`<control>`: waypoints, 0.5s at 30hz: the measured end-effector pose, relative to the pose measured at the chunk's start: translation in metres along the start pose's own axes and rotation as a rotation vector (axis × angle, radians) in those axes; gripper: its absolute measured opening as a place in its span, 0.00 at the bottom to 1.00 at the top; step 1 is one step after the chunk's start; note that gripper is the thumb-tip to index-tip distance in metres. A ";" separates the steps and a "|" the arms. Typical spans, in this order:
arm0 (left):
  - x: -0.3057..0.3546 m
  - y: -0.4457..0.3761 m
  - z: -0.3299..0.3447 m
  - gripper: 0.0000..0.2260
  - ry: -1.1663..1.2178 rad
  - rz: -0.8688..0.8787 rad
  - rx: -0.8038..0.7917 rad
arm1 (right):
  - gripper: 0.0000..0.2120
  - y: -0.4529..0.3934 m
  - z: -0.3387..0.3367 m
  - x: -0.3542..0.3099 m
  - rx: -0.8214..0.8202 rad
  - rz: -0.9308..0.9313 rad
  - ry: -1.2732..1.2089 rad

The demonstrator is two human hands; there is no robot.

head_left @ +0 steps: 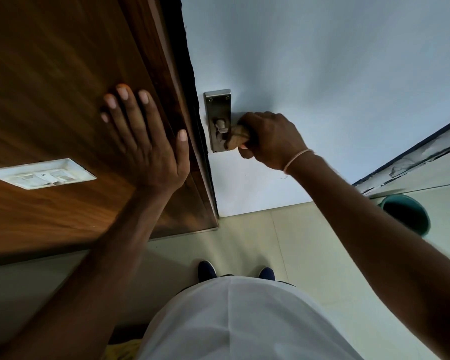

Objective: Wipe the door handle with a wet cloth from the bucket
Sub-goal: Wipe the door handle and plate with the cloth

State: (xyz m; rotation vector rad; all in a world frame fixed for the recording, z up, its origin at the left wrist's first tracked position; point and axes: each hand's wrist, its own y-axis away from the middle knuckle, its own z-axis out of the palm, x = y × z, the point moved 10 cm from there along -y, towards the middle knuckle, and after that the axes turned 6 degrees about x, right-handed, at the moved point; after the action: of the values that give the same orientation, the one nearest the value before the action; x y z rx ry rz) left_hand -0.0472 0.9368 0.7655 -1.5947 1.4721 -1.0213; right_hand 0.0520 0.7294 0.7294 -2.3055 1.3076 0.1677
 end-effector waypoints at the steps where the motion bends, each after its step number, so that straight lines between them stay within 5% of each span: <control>1: -0.001 0.000 0.000 0.34 0.002 -0.002 0.003 | 0.15 0.001 0.002 0.010 -0.055 0.048 -0.013; 7: -0.003 0.000 -0.002 0.33 0.012 0.008 0.003 | 0.16 0.018 0.009 0.079 -0.090 0.355 -0.457; 11: -0.001 0.001 -0.001 0.34 0.007 0.008 -0.008 | 0.13 0.063 0.044 0.101 0.102 0.688 -1.295; 15: 0.000 0.000 0.000 0.34 -0.006 -0.001 0.001 | 0.09 0.081 0.094 0.042 0.078 0.903 -1.906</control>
State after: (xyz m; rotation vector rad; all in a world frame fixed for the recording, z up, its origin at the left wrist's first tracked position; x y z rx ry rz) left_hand -0.0471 0.9372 0.7651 -1.5969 1.4673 -1.0169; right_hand 0.0183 0.7055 0.6052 -0.4390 0.8768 1.8550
